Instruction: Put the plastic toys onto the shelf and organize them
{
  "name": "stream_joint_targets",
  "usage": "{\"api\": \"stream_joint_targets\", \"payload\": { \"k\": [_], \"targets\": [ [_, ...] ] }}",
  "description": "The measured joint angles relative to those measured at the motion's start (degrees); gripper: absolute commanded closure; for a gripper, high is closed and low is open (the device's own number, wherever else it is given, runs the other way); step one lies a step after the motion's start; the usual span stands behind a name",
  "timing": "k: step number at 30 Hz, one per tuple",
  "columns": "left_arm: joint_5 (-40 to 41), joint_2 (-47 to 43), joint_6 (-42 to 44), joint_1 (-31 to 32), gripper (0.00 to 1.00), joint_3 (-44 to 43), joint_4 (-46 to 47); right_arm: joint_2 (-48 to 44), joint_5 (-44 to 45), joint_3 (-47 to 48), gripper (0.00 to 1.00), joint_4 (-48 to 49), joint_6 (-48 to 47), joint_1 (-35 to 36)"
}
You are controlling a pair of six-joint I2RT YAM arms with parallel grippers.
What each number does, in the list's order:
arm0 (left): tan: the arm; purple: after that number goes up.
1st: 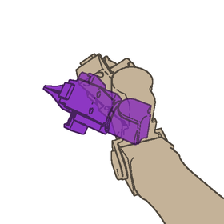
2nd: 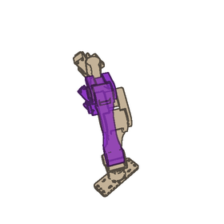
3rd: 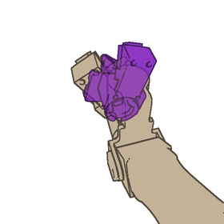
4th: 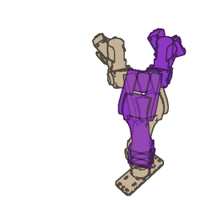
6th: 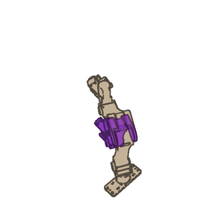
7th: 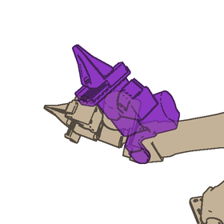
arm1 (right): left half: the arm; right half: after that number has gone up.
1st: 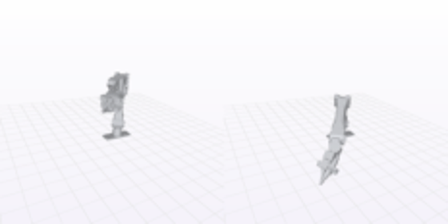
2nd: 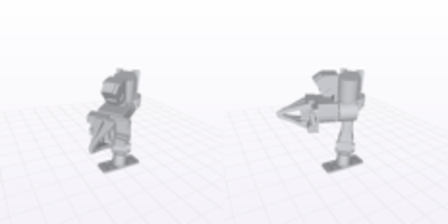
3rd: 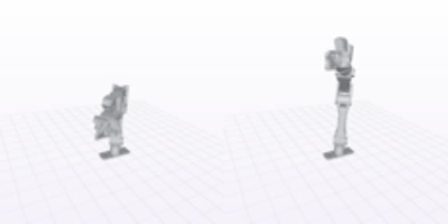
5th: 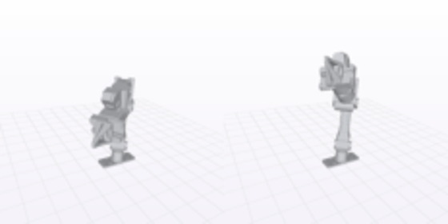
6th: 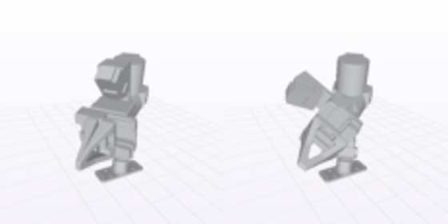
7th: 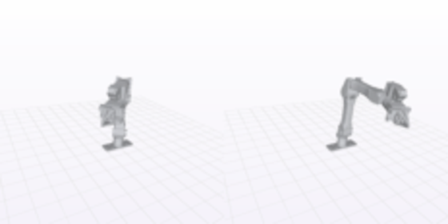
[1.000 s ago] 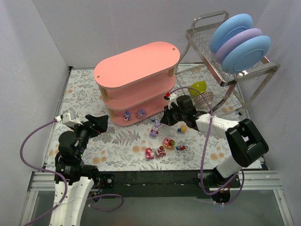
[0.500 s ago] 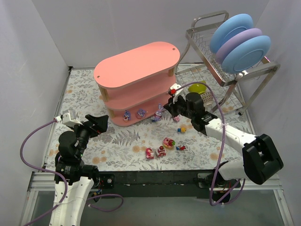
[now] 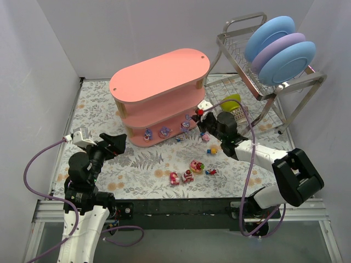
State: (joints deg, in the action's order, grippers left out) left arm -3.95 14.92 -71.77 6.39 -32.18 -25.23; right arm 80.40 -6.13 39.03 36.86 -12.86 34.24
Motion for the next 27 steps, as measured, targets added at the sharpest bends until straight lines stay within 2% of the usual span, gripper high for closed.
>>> {"api": "stream_joint_targets", "payload": {
  "k": [12, 27],
  "targets": [
    [-0.02, 1.77, 0.02, 0.0, 0.02, 0.0, 0.0, 7.89, 3.28, -1.7, 0.99, 12.09, -3.21, 1.81],
    [-0.02, 2.12, 0.04, 0.0, 0.02, 0.0, 0.0, 14.91, 9.84, -1.7, 0.99, 20.24, -9.86, 5.68]
  ]
}}
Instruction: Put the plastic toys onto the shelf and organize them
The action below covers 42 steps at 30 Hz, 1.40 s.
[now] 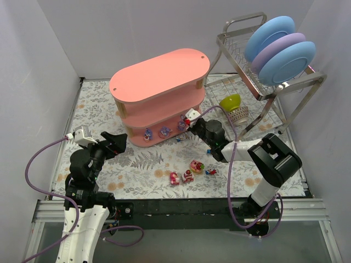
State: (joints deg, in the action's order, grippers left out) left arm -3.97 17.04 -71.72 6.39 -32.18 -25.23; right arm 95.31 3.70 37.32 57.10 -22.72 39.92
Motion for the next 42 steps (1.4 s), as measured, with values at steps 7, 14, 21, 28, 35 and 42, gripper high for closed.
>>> {"api": "stream_joint_targets", "payload": {
  "k": [7, 14, 21, 28, 35, 42],
  "targets": [
    [-0.07, 0.13, 0.09, 0.0, 0.02, 0.0, 0.0, 3.02, 4.04, 0.0, 0.99, 4.92, -2.12, 2.08],
    [-0.17, 0.13, 0.17, 0.0, 0.02, 0.0, 0.0, 5.29, 7.76, 0.0, 0.99, 8.48, -4.61, 4.09],
    [-0.2, 0.13, 0.24, 0.0, 0.02, 0.0, 0.0, 6.45, 10.4, 0.0, 0.99, 10.88, -6.62, 5.29],
    [-0.2, 0.13, 0.35, 0.0, 0.02, 0.0, 0.0, 6.73, 11.39, 0.0, 0.99, 10.84, -6.29, 5.86],
    [-0.35, 0.11, 0.35, 0.0, 0.02, 0.0, 0.0, 3.3, 11.34, -0.81, 0.99, 8.52, -4.9, 5.86],
    [-0.39, -0.17, 0.35, 0.0, 0.02, 0.0, 0.0, -2.1, 12.26, -0.81, 0.99, 4.96, -2.67, 5.88]
  ]
}}
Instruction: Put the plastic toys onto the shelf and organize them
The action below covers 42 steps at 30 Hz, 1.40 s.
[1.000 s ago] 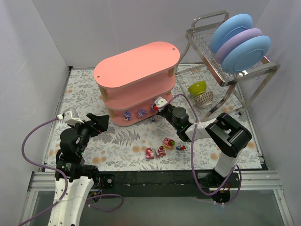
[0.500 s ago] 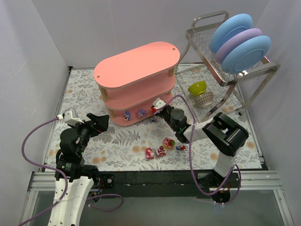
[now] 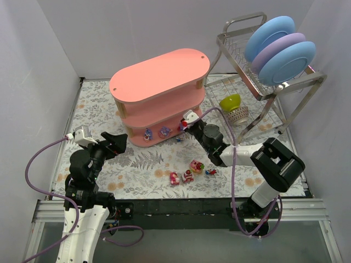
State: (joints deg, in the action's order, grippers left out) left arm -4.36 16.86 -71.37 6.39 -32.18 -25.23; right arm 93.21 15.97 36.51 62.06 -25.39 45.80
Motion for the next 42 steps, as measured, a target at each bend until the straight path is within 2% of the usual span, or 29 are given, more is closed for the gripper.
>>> {"api": "stream_joint_targets", "payload": {
  "k": [8, 18, 22, 28, 41, 42],
  "targets": [
    [-0.11, -0.7, 0.0, 0.0, 0.02, 0.0, 0.0, -8.44, 0.42, -0.76, 0.99, -11.74, 5.27, -0.02],
    [-0.24, -2.16, 0.0, 0.0, 0.02, 0.0, 0.0, -21.42, -1.16, -0.46, 0.99, -34.77, 17.51, -0.02],
    [-0.42, -2.73, -0.02, 0.0, 0.02, 0.0, 0.0, -24.06, -3.17, 2.19, 0.99, -46.4, 22.69, -0.02],
    [-0.66, -3.02, -0.02, 0.0, 0.02, 0.0, 0.02, -28.15, -6.6, 5.11, 0.99, -58.16, 29.33, -0.02],
    [-0.61, -3.65, -0.04, 0.0, 0.02, 0.0, 0.0, -32.26, -8.9, 10.54, 0.99, -75.73, 37.03, -0.35],
    [-0.59, -3.67, -0.07, 0.0, 0.02, 0.0, 0.0, -32.57, -8.9, 10.97, 0.01, -76.74, 37.35, -0.44]
  ]
}}
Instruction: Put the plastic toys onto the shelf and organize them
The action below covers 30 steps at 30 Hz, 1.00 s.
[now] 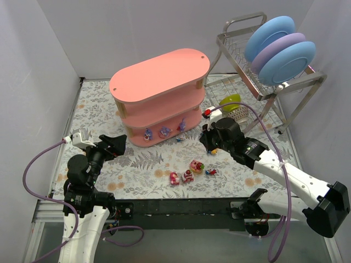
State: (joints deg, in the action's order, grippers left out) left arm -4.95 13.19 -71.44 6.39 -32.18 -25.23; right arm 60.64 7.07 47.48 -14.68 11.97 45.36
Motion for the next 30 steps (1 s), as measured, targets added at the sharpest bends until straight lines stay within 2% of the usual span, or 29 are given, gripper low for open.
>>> {"api": "stream_joint_targets", "payload": {
  "k": [8, 18, 30],
  "targets": [
    [0.04, 0.17, -0.13, 0.0, 0.02, 0.0, -0.04, -2.12, 0.31, 1.92, 0.0, -5.49, 1.84, -0.81],
    [0.28, 0.96, -0.22, 0.0, 0.02, 0.0, -0.07, -4.17, 0.5, 1.92, 0.0, -7.78, 1.99, -1.81],
    [0.48, 1.68, -0.35, 0.0, 0.02, 0.0, -0.04, -3.69, -12.15, 1.7, 0.0, -7.87, -6.47, -1.79]
  ]
}}
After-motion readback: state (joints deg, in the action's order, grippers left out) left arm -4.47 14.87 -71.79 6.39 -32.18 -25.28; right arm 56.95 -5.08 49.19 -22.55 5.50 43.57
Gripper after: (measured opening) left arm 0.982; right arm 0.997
